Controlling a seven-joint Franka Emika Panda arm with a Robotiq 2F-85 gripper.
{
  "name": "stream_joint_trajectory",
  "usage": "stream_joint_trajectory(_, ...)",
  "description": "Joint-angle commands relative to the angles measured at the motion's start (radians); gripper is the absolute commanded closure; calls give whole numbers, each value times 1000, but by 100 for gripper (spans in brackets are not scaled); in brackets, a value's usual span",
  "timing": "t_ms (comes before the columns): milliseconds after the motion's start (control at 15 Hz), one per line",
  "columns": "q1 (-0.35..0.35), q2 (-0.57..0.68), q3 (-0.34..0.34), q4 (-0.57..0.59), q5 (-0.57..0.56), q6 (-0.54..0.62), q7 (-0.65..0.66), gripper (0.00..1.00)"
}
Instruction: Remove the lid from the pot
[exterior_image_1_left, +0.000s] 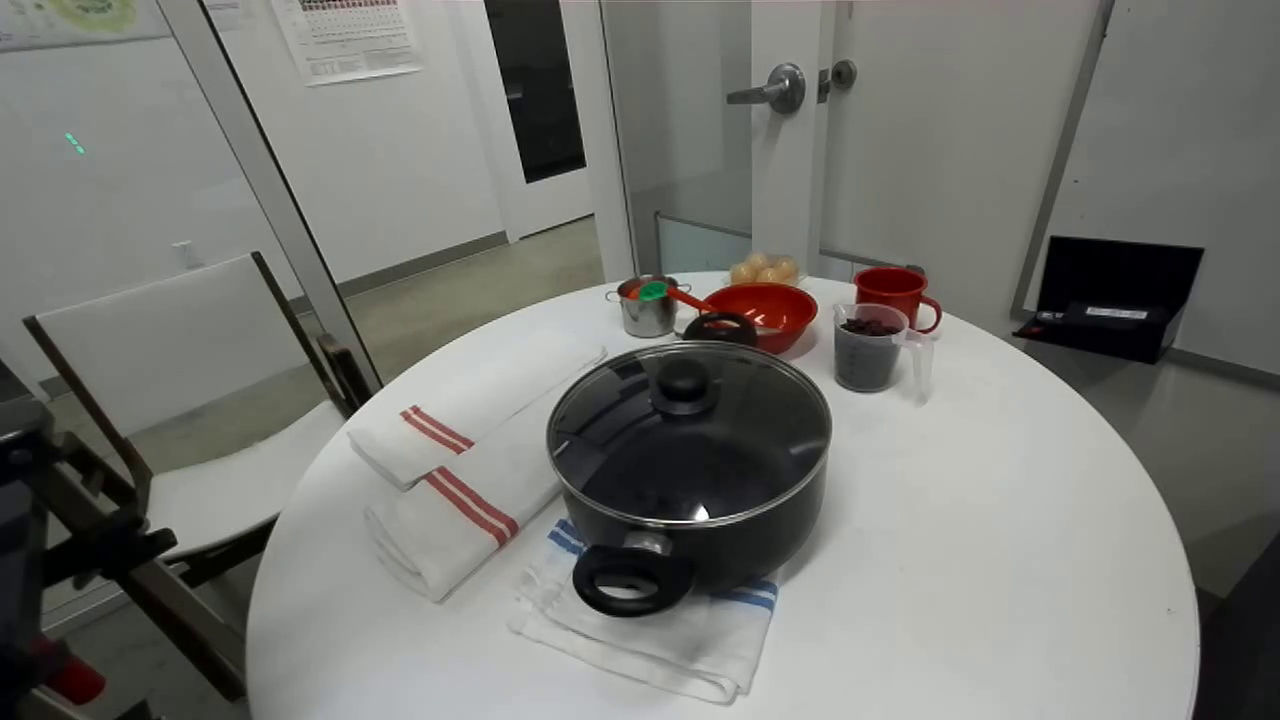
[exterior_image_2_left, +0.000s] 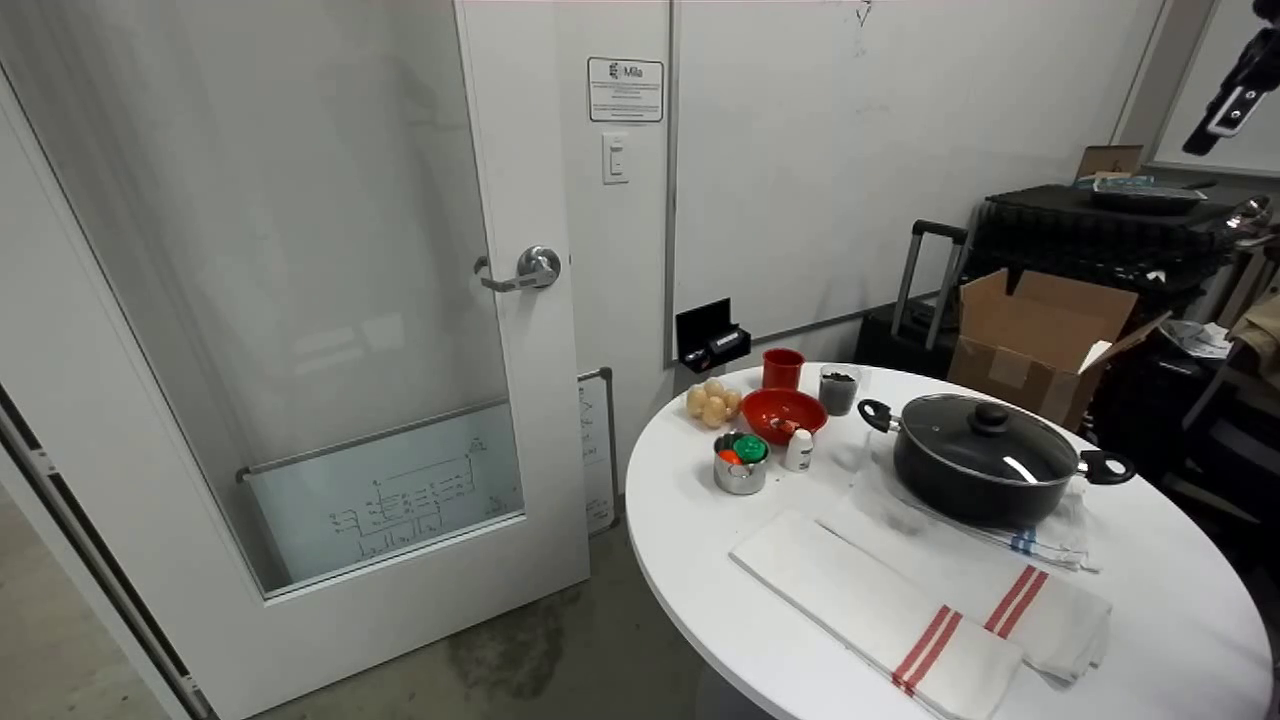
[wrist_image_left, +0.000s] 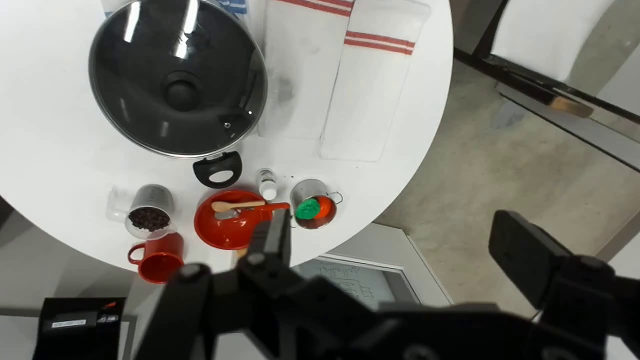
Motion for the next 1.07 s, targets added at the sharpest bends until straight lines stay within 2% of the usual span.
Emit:
stream_joint_trajectory(0,-43,107,24,0,2,125,0,0)
stream_joint_trajectory(400,-87,358,71,18,-21,404,50,0)
stream_joint_trajectory(667,-126,547,115,52,-86,589,149,0)
stream_joint_trajectory(867,-147,688,124,106,-177,664,257,0)
stream_joint_trajectory(1000,-153,767,121,156,-229,671,316,0)
